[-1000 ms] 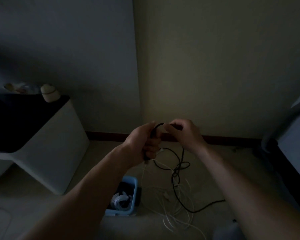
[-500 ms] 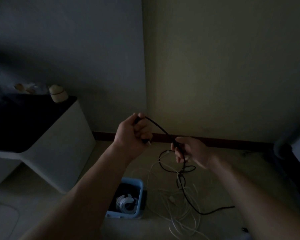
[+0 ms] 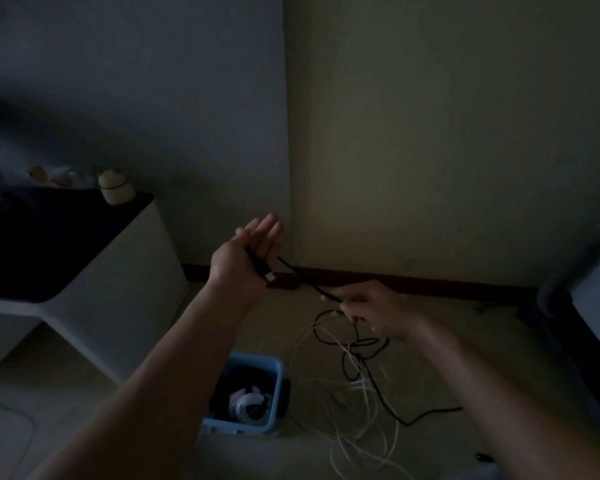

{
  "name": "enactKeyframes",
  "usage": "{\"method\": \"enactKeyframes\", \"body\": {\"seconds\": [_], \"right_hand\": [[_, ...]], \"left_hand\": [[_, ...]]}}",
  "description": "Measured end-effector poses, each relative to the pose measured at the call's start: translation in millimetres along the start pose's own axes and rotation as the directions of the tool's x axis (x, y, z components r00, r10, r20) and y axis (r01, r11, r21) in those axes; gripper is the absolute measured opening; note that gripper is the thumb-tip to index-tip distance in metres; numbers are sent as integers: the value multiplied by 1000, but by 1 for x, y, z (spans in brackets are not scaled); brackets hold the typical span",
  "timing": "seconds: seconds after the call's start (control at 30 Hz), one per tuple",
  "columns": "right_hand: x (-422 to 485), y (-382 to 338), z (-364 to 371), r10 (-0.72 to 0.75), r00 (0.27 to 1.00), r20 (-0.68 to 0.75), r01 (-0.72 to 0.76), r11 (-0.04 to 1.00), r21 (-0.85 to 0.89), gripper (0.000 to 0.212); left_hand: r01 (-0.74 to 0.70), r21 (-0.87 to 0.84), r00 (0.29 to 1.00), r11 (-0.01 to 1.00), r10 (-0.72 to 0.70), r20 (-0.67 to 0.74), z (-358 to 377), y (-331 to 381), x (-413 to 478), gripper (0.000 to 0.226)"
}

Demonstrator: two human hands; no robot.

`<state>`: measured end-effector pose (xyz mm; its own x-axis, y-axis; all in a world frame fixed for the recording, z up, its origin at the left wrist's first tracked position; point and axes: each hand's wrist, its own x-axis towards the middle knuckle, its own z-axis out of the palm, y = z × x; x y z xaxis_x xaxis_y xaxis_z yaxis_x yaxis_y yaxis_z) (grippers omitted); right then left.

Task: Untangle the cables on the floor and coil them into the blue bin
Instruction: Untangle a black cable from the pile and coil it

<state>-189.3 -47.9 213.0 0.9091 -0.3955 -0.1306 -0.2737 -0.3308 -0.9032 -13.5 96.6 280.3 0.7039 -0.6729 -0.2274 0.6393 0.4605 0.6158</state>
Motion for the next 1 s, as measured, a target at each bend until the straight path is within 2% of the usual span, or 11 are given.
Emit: {"method": "enactKeyframes", "body": {"seconds": [0.1, 0.27, 0.37, 0.43, 0.57, 0.67, 0.77, 0.83, 0.9, 0.93, 1.0], "right_hand": [[-2, -8, 5, -43, 998, 44, 51, 981, -185, 36], [-5, -25, 11, -30, 994, 103, 49, 983, -179, 31], [-10, -40, 13, -45, 990, 133, 68, 982, -176, 25], [-13, -48, 14, -77, 990, 119, 98, 978, -184, 19], [-17, -51, 12, -190, 981, -27, 178, 954, -240, 15], [-17, -50, 7, -282, 948, -147, 241, 938, -250, 7], [-18, -51, 4, -338, 909, -245, 274, 926, -260, 4], [-16, -49, 3, -334, 889, -313, 252, 928, -274, 15], [-15, -45, 0, -307, 865, -398, 191, 933, -306, 35], [-13, -42, -3, -289, 855, -430, 155, 935, -319, 45], [-12, -40, -6, -251, 846, -470, 87, 935, -344, 59]], "left_hand": [[-36, 119, 998, 992, 30, 51, 3, -9, -3, 34], [-88, 322, 992, 943, 54, 114, 5, -20, -2, 25], [-137, 490, 986, 861, 71, 151, 1, -25, 0, 24], [-144, 627, 985, 766, 49, 166, 0, -29, -1, 26], [-96, 849, 975, 520, -122, 185, -2, -35, -3, 25], [-68, 896, 930, 439, -297, 216, -4, -36, -9, 28], [-104, 939, 890, 328, -390, 235, -2, -36, -19, 38], [-74, 932, 862, 355, -447, 238, 2, -37, -23, 50], [31, 904, 808, 427, -543, 229, 4, -36, -24, 66], [79, 891, 775, 447, -589, 227, 4, -35, -24, 68], [150, 863, 708, 482, -662, 246, 4, -34, -25, 57]]}}
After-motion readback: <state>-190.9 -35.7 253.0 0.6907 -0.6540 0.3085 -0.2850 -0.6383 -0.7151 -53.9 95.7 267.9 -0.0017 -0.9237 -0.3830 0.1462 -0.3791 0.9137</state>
